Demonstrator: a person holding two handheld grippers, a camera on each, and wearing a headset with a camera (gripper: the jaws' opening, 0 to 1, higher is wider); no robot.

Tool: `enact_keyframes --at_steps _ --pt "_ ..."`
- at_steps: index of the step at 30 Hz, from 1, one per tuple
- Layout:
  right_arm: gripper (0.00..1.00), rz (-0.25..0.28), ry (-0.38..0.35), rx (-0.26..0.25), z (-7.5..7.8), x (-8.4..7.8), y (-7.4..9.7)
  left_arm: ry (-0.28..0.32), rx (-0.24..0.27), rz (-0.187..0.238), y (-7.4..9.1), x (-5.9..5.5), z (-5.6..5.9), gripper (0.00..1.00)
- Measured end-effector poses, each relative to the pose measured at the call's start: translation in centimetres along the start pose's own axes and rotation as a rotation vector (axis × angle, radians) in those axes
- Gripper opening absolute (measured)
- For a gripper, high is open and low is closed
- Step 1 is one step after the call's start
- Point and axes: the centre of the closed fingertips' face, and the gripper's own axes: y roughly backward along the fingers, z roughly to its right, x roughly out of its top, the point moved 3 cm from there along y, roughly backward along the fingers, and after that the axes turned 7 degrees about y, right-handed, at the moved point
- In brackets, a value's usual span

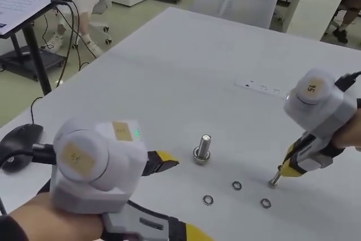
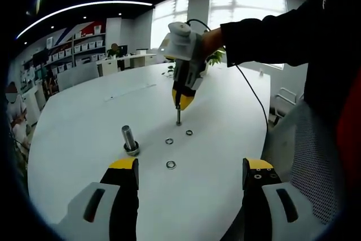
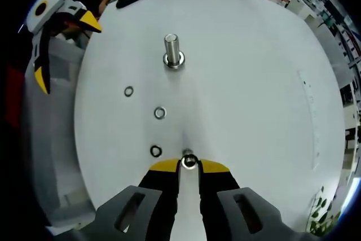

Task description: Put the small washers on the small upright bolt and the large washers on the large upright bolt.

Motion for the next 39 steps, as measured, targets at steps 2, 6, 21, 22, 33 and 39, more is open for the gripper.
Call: enact_keyframes --at_steps 2,6,21,22,33,39 --pt "0.14 -0.004 0.002 0.004 0.0 0.0 -0.2 0.0 0.0 0.0 0.0 0.0 0.0 0.75" --pt "0.14 -0.023 0.013 0.009 -0.1 -0.1 -1.1 0.001 0.001 0.001 -0.1 0.0 0.0 0.75" --pt "0.14 -0.037 0.008 0.02 -0.3 -0.1 -3.5 0.005 0.002 -0.001 -0.1 0.0 -0.1 0.74" --pt "0.14 -0.039 0.006 0.024 -0.4 -0.2 -3.6 0.005 0.003 -0.002 0.0 -0.1 -0.1 0.74" --pt "0.14 -0.043 0.011 0.026 -0.7 -0.2 -4.2 0.009 0.004 -0.006 0.0 -0.2 -0.1 0.74" --pt "0.14 -0.044 0.019 0.023 -0.7 -0.3 -4.3 0.006 0.004 -0.007 0.1 -0.3 -0.1 0.74"
